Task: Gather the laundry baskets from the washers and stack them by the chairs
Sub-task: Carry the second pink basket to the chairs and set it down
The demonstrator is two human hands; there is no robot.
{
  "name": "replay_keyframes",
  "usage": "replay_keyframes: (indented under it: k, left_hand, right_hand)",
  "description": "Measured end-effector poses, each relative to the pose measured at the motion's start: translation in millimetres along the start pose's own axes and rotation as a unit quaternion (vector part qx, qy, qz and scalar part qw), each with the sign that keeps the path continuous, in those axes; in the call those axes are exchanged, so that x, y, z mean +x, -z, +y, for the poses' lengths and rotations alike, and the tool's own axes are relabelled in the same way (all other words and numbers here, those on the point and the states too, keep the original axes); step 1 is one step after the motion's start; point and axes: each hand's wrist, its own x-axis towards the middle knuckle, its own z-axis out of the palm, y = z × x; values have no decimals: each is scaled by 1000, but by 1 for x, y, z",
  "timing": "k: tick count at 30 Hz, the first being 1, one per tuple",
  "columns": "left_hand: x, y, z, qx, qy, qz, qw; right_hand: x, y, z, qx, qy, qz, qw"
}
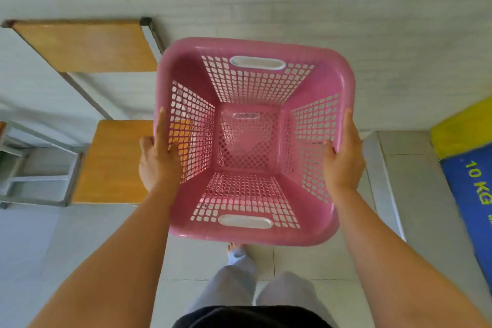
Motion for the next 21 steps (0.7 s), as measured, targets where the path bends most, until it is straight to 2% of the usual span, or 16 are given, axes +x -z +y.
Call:
replay_keyframes:
  k: [13, 21]
  left_hand:
    - [45, -101, -31, 61, 75, -145, 985]
    - [70, -167, -36, 106, 88, -190, 972]
  right_hand:
    - [53, -109, 52, -76, -34, -156, 984]
    - [74, -170, 99, -111, -54, -221, 968]
